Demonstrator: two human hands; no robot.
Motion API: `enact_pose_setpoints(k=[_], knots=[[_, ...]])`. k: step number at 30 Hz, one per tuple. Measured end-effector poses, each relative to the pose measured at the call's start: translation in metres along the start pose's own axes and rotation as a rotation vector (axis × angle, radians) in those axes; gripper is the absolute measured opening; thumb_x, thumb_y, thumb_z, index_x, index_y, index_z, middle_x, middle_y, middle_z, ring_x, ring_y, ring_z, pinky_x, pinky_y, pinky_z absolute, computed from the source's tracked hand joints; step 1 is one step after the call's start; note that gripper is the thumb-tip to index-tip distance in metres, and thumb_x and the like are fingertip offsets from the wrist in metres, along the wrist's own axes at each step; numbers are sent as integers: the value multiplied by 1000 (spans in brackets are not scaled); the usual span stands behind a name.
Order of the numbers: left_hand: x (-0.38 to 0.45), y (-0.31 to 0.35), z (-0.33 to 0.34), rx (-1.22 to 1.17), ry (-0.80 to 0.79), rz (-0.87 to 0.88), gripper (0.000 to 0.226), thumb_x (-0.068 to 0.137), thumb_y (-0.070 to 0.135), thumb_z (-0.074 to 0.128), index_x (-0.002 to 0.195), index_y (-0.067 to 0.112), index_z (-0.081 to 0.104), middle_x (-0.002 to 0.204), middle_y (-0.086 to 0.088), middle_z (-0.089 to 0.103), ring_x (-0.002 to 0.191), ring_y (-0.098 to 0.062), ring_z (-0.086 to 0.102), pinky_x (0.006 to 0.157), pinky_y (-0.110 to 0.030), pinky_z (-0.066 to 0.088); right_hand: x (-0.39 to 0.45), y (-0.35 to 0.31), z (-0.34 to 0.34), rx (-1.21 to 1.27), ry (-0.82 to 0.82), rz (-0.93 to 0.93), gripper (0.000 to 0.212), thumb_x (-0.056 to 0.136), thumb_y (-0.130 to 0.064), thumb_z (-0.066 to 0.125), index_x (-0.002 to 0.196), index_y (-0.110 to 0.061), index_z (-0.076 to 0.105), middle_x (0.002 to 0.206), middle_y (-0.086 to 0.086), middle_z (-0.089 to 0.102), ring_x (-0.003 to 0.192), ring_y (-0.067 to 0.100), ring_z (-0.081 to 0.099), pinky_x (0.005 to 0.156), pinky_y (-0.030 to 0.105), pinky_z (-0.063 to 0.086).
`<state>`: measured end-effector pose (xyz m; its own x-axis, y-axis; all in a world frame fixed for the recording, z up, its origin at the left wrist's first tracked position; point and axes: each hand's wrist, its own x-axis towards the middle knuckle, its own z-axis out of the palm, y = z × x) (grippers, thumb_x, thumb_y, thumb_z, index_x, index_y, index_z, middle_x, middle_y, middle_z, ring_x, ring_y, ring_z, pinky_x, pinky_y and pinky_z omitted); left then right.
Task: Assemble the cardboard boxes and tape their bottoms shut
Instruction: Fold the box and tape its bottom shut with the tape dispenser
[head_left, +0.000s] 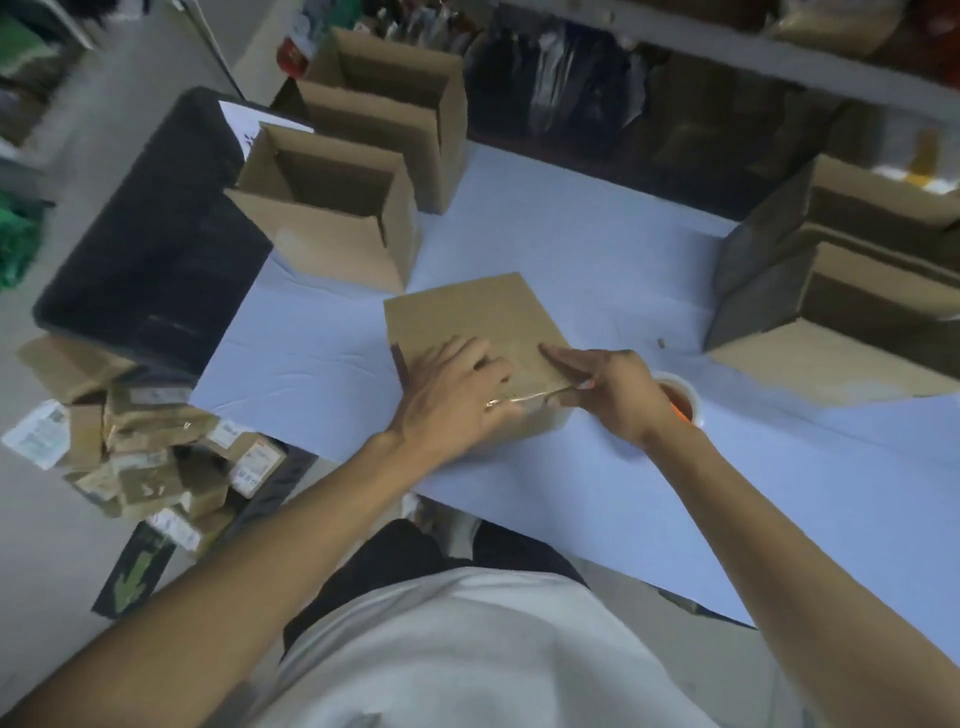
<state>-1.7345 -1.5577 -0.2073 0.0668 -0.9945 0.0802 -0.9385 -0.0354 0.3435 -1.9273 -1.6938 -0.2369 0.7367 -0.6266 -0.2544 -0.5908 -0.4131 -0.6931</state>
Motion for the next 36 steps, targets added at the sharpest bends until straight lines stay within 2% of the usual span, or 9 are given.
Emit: enact_pose_setpoints(k=[4,6,8,10,16,20,24,32,36], knots=[[22,-10,-34,-78,19,74,18,82,41,67,84,27,76,77,6,61,79,-21,60,64,-23,31,-16,-25,-21,55,58,139,56,74,-51,77,126,-34,64,121,-7,68,113,9,61,93,20,45],[32,-15,-42,-109,-37,63,18,85,39,64,84,26,77,77,6,63,81,-20,61,63,-28,41,-18,-38,-26,-87,71,155,49,78,-58,69,121,-36,67,112,-5,72,106,15,62,89,29,47],[38,-18,-44,-186,-80,36,14,85,34,66,85,25,78,79,5,67,83,-20,62,65,-36,47,-16,-51,-24,-66,73,130,43,83,-53,68,121,-34,67,118,-6,65,111,12,58,89,26,41],[41,-20,-39,-241,-92,12,12,86,30,68,85,24,78,78,3,66,82,-20,62,66,-36,47,-13,-63,-11,193,103,150,38,87,-41,70,123,-29,67,125,-6,59,114,8,57,95,24,43],[44,-43,-30,-397,-92,-182,12,85,27,67,78,18,70,83,4,61,82,-15,56,72,-36,46,7,-74,8,453,286,286,12,85,-24,73,96,-20,77,96,-11,71,92,1,65,76,17,47],[48,-47,-28,-440,-97,-199,15,83,16,69,73,5,68,76,-6,59,75,-20,54,74,-42,45,13,-71,11,420,302,287,8,82,-27,75,90,-26,77,85,-15,72,83,-6,64,67,7,45],[60,-42,-29,-361,-195,-60,11,83,31,69,91,23,73,90,7,61,92,-14,51,78,-31,43,15,-72,16,512,384,260,7,80,-21,76,79,-27,78,78,-20,70,78,-5,65,63,6,42],[72,-37,-23,-298,-259,-67,7,85,31,62,78,28,63,84,12,55,87,-10,51,63,-28,34,19,-65,20,487,407,245,11,84,-21,71,82,-28,79,83,-19,71,82,-3,65,65,7,43],[72,-41,-25,-308,-269,-183,5,83,28,67,78,29,66,84,15,61,88,-11,57,70,-29,42,20,-64,23,521,416,240,10,84,-18,73,80,-26,79,82,-18,71,81,-2,65,66,6,43]])
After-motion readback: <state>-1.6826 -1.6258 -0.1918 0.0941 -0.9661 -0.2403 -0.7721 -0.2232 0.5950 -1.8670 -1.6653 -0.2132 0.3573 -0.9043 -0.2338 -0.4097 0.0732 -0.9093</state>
